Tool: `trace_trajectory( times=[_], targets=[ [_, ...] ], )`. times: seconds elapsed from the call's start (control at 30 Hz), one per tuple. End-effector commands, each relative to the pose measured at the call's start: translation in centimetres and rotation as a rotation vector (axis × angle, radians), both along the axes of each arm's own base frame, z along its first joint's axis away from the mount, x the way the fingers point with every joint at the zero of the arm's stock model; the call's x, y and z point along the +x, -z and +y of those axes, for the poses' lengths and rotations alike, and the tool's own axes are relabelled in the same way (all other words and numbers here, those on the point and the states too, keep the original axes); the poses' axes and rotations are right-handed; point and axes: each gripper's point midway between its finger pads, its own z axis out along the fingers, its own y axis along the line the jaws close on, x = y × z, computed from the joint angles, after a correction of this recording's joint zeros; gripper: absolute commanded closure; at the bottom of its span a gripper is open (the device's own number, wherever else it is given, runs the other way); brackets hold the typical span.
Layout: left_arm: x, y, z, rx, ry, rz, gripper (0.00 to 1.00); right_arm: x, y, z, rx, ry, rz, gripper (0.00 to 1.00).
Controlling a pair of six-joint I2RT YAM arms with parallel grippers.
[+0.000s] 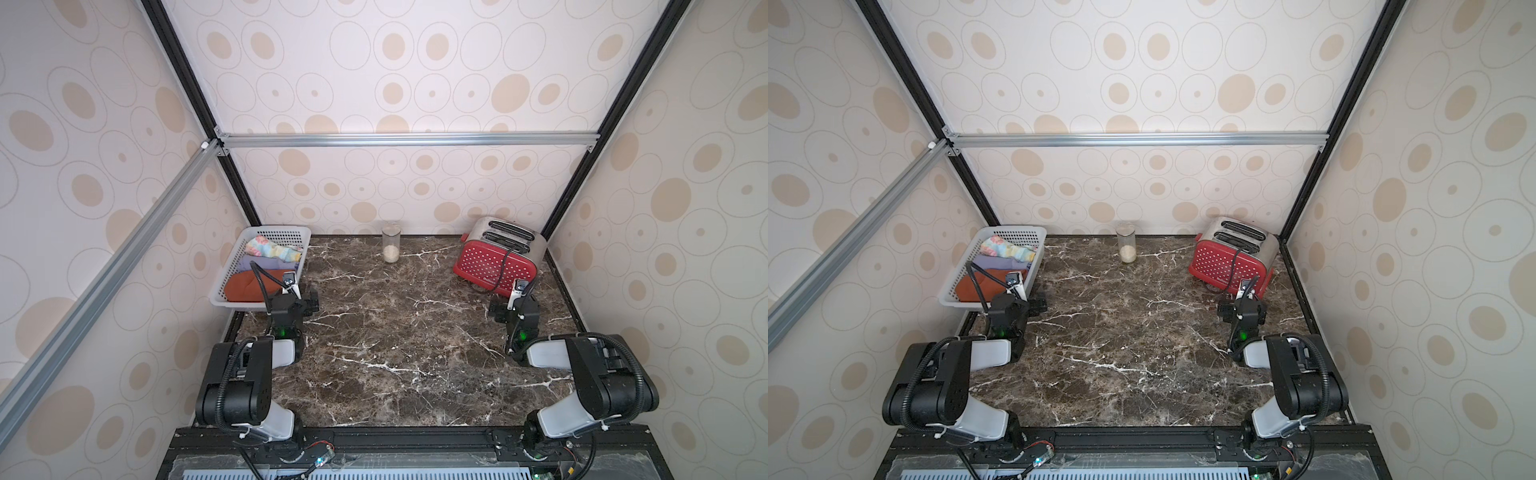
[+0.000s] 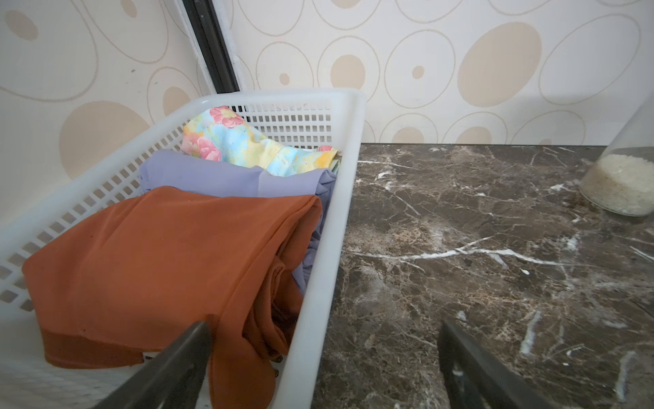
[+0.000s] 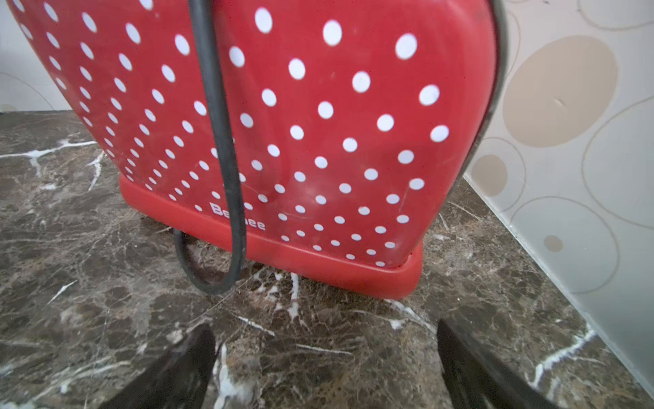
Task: Roll up the skirts
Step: Reset both arms
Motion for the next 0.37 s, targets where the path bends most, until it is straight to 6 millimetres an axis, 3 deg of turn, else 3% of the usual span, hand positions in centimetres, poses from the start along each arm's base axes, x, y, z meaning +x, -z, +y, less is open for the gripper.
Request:
trace_trajectory(
  times=[0.0, 0.33],
  targets=[
    [-0.63, 2.64, -0.65, -0.025, 0.037, 0.081, 0.01, -0.28, 0.42, 0.01, -0.013, 0.004, 0.02, 0.0],
    [-0.66, 2.63, -0.78, -0.01, 0.029, 0.088, 0.01, -0.31, 0.49, 0.02, -0.012, 0.003, 0.024, 0.0]
  ],
)
